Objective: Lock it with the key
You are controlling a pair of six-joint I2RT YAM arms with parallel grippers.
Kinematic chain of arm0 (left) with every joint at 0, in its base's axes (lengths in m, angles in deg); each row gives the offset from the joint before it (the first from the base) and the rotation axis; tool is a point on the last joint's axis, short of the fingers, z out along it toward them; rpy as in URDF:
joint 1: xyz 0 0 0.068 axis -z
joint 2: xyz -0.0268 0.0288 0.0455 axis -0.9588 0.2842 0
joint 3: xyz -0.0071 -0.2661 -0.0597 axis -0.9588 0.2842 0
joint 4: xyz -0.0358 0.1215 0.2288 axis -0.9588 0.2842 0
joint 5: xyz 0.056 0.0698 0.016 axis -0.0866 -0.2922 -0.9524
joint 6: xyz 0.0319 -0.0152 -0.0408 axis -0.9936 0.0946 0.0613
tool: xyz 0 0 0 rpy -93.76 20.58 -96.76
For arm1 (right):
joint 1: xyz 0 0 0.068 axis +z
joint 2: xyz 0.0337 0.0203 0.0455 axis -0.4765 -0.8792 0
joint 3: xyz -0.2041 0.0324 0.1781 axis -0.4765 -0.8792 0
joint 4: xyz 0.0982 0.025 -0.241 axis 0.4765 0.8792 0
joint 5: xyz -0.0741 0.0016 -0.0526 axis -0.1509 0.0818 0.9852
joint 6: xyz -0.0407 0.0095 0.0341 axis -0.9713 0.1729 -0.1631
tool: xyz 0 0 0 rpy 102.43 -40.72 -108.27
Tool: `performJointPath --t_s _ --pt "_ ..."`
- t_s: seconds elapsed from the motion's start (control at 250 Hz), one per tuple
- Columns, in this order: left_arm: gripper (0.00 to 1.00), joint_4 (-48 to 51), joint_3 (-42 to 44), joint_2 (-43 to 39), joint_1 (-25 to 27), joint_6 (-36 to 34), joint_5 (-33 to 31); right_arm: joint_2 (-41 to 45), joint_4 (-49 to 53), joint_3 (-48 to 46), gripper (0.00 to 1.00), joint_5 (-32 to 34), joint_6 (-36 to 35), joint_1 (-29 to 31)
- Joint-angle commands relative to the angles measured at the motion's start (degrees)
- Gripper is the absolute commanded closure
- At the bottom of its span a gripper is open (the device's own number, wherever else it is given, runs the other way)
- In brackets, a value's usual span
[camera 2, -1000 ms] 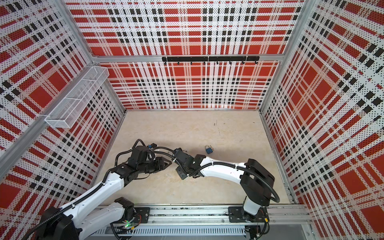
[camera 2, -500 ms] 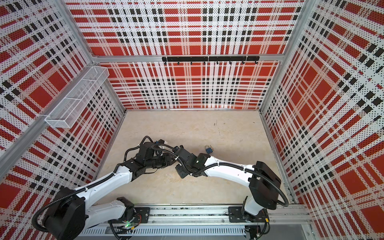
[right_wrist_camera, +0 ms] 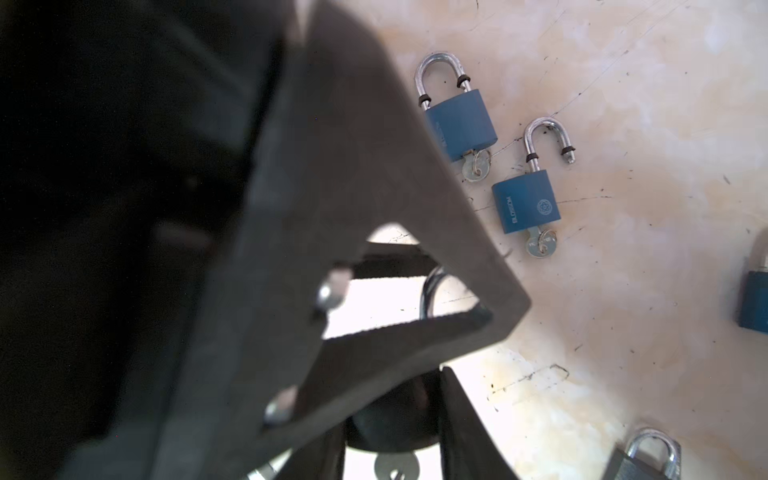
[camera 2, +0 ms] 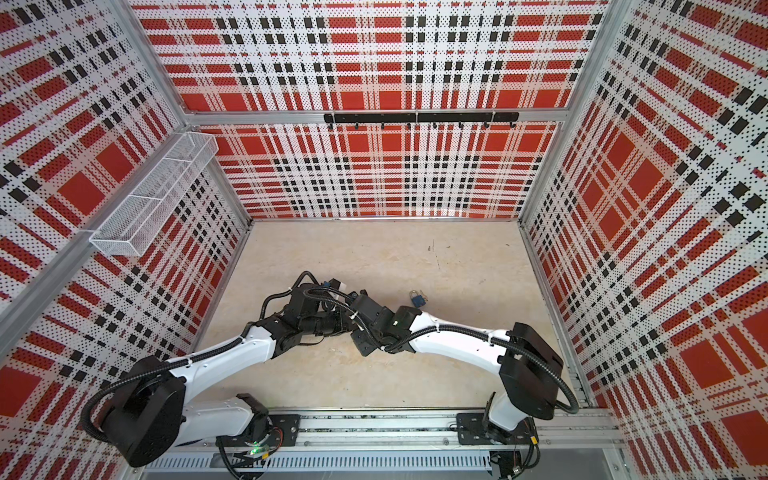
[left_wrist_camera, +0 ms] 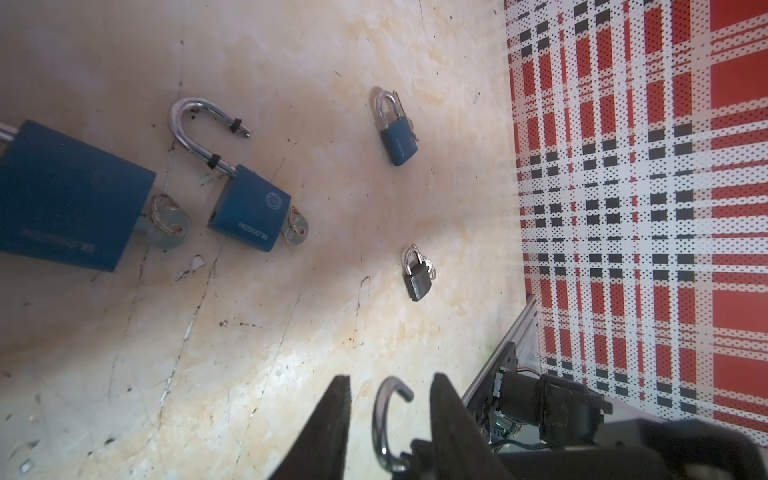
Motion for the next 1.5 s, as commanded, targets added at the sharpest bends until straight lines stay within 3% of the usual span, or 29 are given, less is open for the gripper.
performJointPath --t_s 0.0,0.352,0.5,0.668,0.872,1.193,1.405,1.497 --pt "0.67 -2.0 -1.8 0.8 0.6 0.5 0.1 2.2 -2.0 0.3 0.8 0.1 0.3 -0.2" --pt "0.84 -3.1 -2.6 2.7 1.2 0.9 0.3 2.8 -2.3 -0.1 0.8 -0.4 0.2 -0.4" --pt "1.0 -3.5 -2.8 3.4 1.5 1.2 0.5 3.0 -2.4 -0.3 0.8 -0.3 0.2 -0.4" --pt "1.0 -4.0 -2.7 3.3 1.6 2.1 -0.2 3.5 -3.2 -0.9 0.8 -0.3 0.5 -0.5" --pt "1.0 -4.5 -2.8 -0.3 1.6 4.6 -4.3 5.7 -7.6 -3.2 0.51 -3.2 2.0 -2.1" --pt "1.0 -8.0 -4.0 -7.1 1.6 11.2 -16.3 20.5 -19.5 -13.1 0.47 -14.2 4.5 -11.8" --pt "1.0 -11.4 -4.7 -8.6 1.6 16.2 -18.2 26.4 -31.6 -18.9 0.47 -27.8 7.4 -22.9" --pt "1.0 -11.6 -5.1 -9.4 1.8 18.7 -19.1 26.6 -33.6 -19.2 0.47 -29.3 5.8 -23.8"
